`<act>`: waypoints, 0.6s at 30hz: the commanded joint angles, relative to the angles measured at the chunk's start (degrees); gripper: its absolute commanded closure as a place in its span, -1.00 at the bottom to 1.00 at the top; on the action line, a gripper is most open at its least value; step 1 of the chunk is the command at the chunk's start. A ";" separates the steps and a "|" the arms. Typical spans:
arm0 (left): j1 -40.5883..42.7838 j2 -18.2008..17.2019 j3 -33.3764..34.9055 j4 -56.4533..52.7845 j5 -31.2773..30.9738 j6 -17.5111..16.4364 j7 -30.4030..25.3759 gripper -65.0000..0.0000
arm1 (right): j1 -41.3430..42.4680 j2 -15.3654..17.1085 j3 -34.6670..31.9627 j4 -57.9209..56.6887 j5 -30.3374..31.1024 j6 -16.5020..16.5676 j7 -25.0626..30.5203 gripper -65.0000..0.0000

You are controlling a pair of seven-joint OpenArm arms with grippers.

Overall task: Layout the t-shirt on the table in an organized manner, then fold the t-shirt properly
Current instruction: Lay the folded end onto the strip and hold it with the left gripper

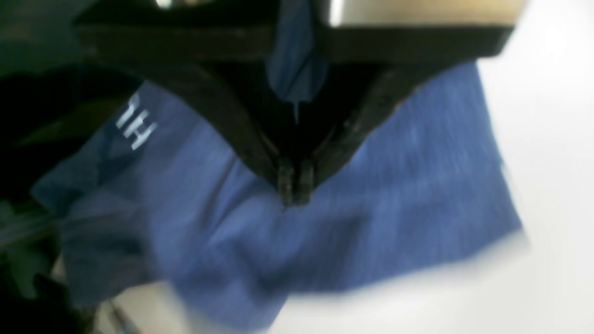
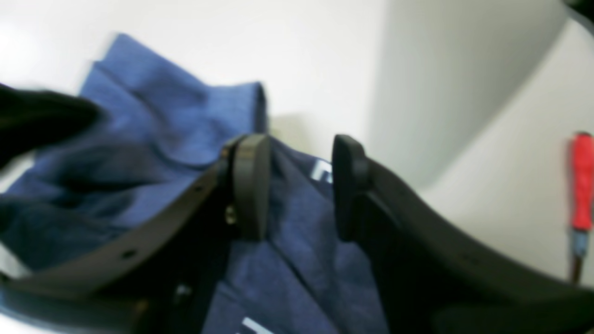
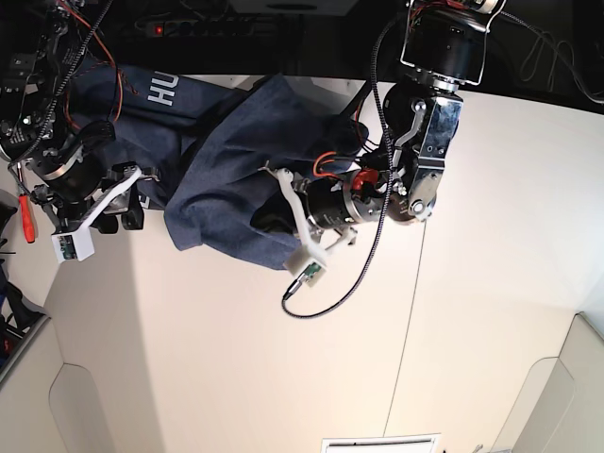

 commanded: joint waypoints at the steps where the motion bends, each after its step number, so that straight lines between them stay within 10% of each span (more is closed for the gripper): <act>1: -1.09 0.42 0.15 -1.14 -1.07 -0.52 -2.03 1.00 | 0.72 0.48 0.20 0.90 0.98 0.85 1.16 0.29; 5: -1.86 -0.33 0.15 -9.53 7.15 0.63 -6.95 1.00 | 0.72 0.48 0.22 0.90 1.55 1.01 1.14 0.29; 12: -6.43 -6.05 0.15 -15.89 18.97 19.78 -11.15 1.00 | 0.70 0.50 0.22 0.90 3.41 2.99 -1.90 0.33; 18: -7.21 -10.73 0.13 -15.89 19.12 21.68 -9.86 1.00 | 0.72 0.50 0.63 0.52 3.50 2.84 -1.73 0.13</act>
